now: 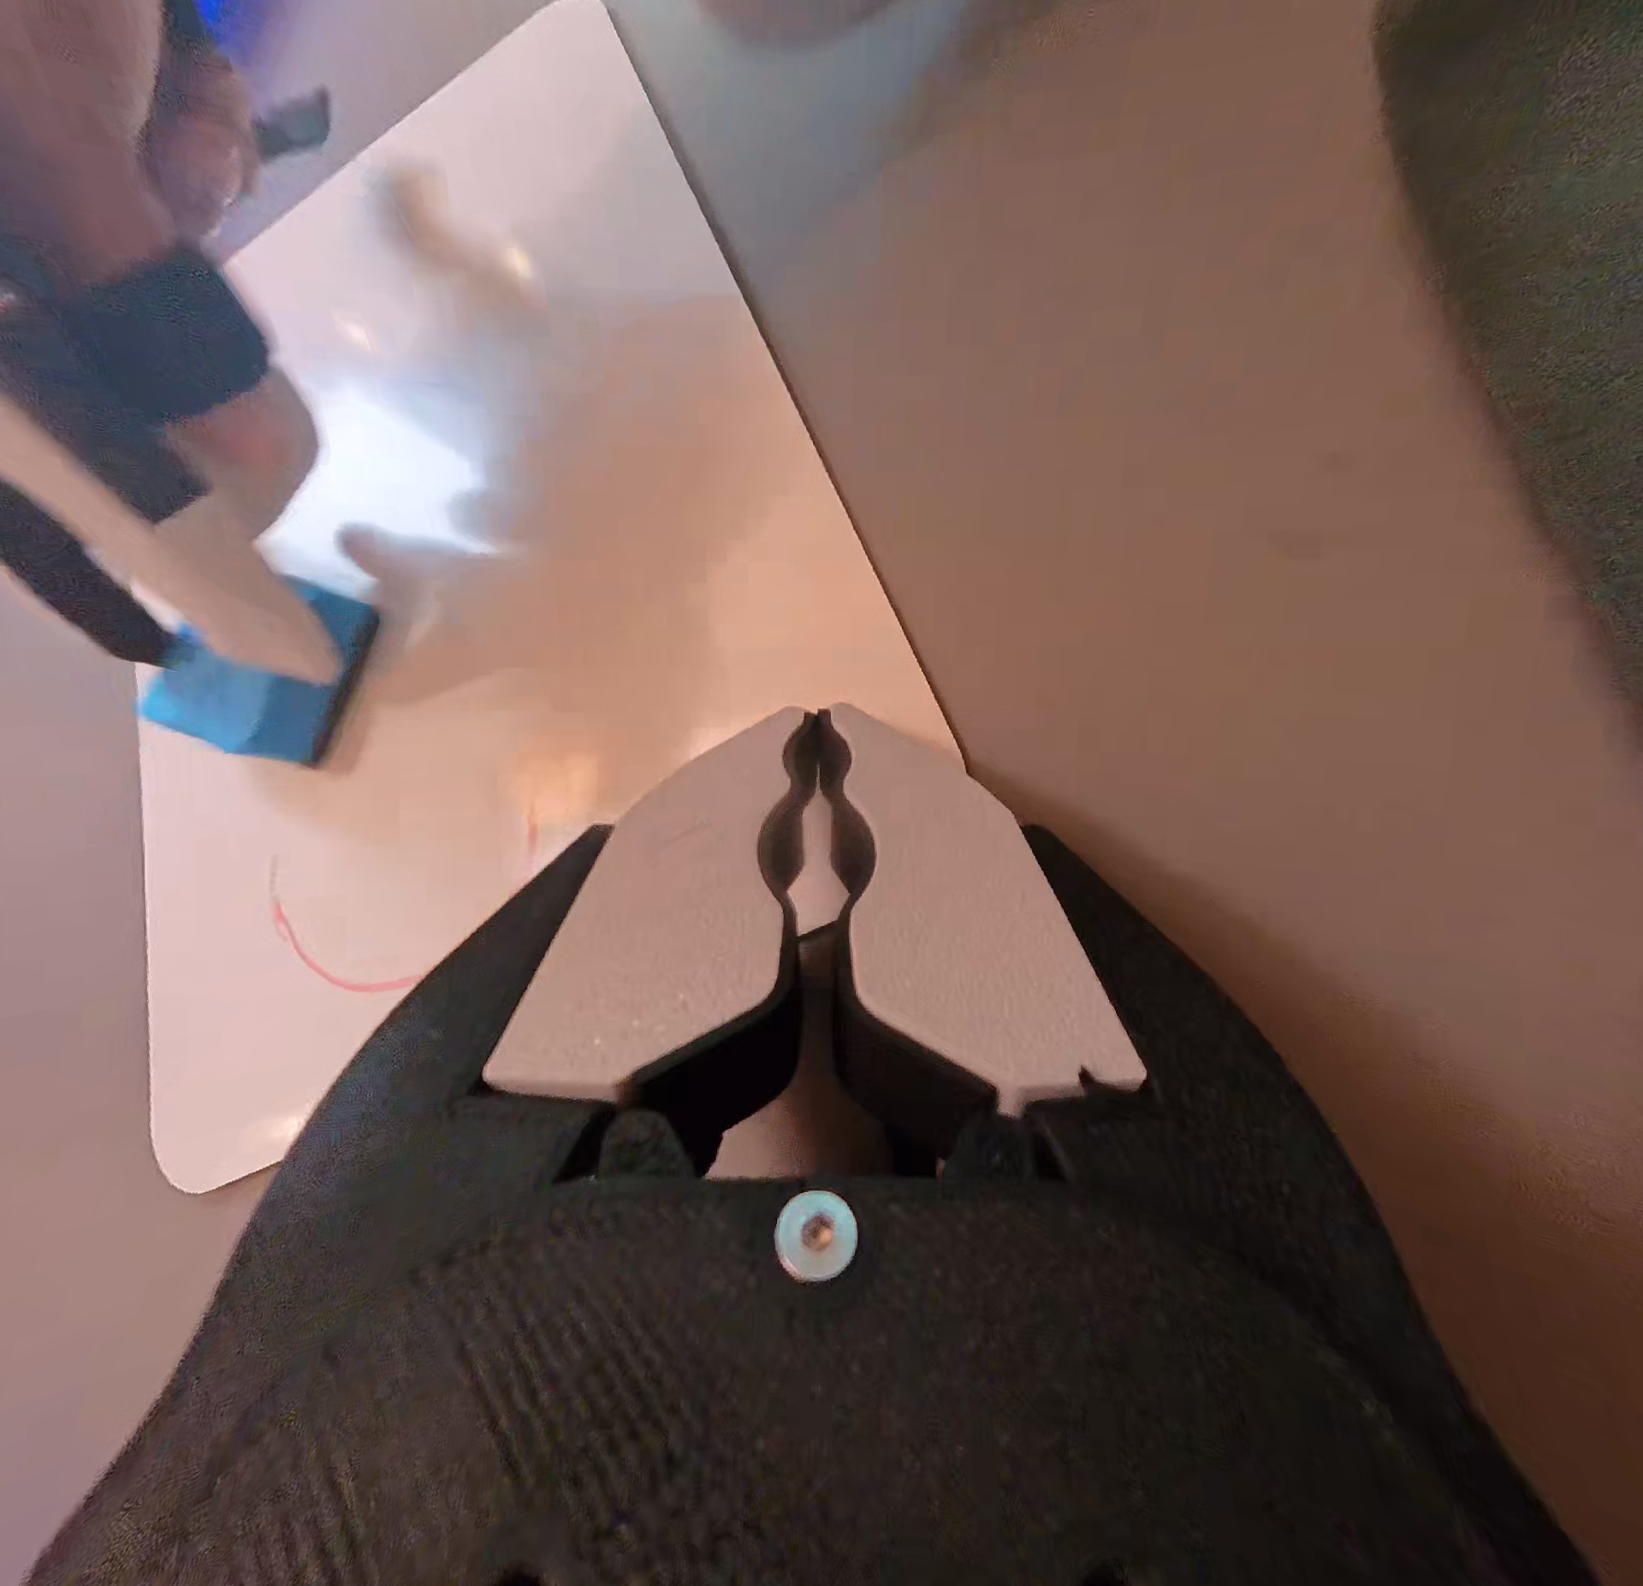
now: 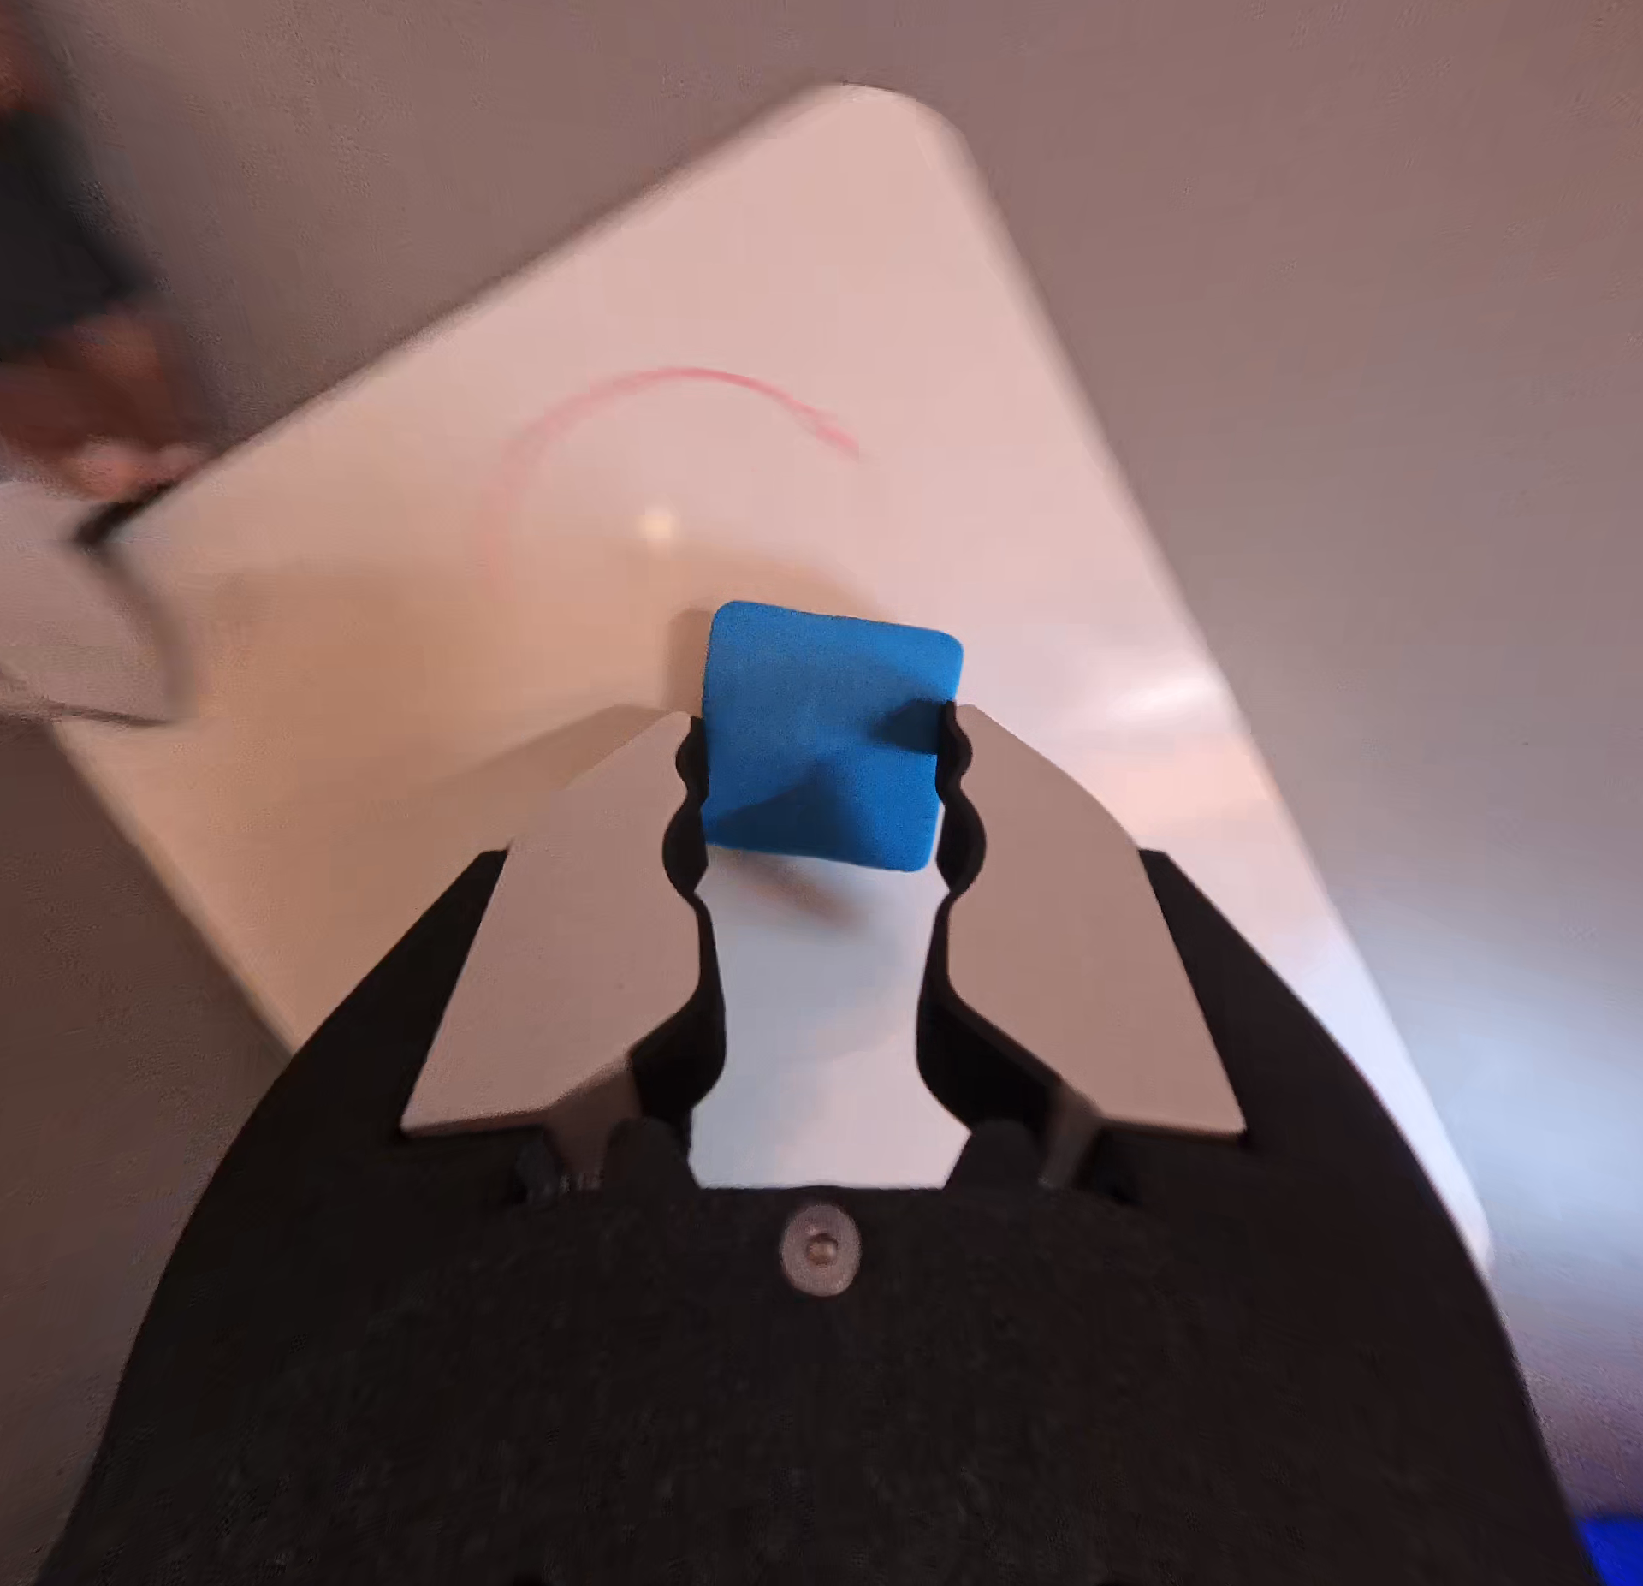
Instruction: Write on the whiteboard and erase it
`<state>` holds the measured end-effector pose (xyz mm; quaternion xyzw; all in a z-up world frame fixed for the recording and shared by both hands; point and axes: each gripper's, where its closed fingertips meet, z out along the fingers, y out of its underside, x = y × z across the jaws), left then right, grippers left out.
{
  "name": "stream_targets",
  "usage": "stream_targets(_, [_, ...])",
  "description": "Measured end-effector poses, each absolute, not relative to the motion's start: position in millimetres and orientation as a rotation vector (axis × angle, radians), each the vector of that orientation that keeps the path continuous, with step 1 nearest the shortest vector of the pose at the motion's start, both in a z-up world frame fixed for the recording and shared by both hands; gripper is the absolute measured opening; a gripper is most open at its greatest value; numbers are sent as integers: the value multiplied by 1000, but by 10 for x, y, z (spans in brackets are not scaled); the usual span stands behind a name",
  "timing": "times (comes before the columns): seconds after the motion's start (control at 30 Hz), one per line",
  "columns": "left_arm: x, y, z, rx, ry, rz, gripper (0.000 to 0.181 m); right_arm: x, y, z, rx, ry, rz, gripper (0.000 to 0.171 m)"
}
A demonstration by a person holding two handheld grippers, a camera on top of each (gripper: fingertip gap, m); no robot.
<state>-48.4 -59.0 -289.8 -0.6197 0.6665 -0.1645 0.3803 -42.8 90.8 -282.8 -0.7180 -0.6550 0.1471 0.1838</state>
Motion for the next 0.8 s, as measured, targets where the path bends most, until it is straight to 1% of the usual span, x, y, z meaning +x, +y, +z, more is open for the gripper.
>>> stream_targets(0.07, [-484,-592,-2898,-1586,1705,-434,0,-695,421,-2828,-1899,-2018,412,50])
stream_targets(0.1, [-483,-591,-2898,-1589,1705,-439,0,-887,296,-2828,-1833,-2062,417,50])
stream_targets(0.17, [-487,-588,-2898,-1589,1699,-442,0,-1146,498,-2829,-1858,-1981,465,51])
stream_targets(0.23, [-493,-584,-2899,-1585,1696,-431,0,-1015,1017,-2829,-1998,-1814,443,50])
stream_targets(0.27, [-494,-582,-2898,-1582,1696,-423,0,-874,1113,-2829,-2037,-1783,435,50])
stream_targets(0.33, [-495,-583,-2900,-1582,1695,-423,0,-715,851,-2829,-2005,-1868,433,50])
stream_targets(0.4, [-492,-583,-2900,-1585,1696,-430,0,-850,392,-2829,-1893,-2025,427,50])
stream_targets(0.43, [-487,-583,-2900,-1589,1697,-433,0,-984,283,-2829,-1843,-2062,426,50])
stream_targets(0.5, [-479,-584,-2901,-1585,1699,-423,0,-1187,503,-2829,-1883,-1972,463,51])
stream_targets(0.57, [-483,-580,-2901,-1583,1693,-421,0,-1099,990,-2830,-2005,-1817,425,50])
stream_targets(0.6, [-483,-580,-2901,-1582,1692,-413,0,-984,1095,-2830,-2045,-1787,403,50])
stream_targets(0.63, [-484,-580,-2901,-1579,1693,-407,0,-884,1060,-2831,-2050,-1803,378,50])
stream_targets(0.7, [-485,-585,-2901,-1576,1696,-407,0,-857,680,-2831,-1987,-1942,370,50])
stream_targets(0.77, [-483,-587,-2901,-1584,1697,-419,0,-1060,374,-2831,-1876,-2054,372,50])
stream_targets(0.8, [-478,-588,-2901,-1583,1696,-422,0,-1160,375,-2831,-1860,-2050,410,51])
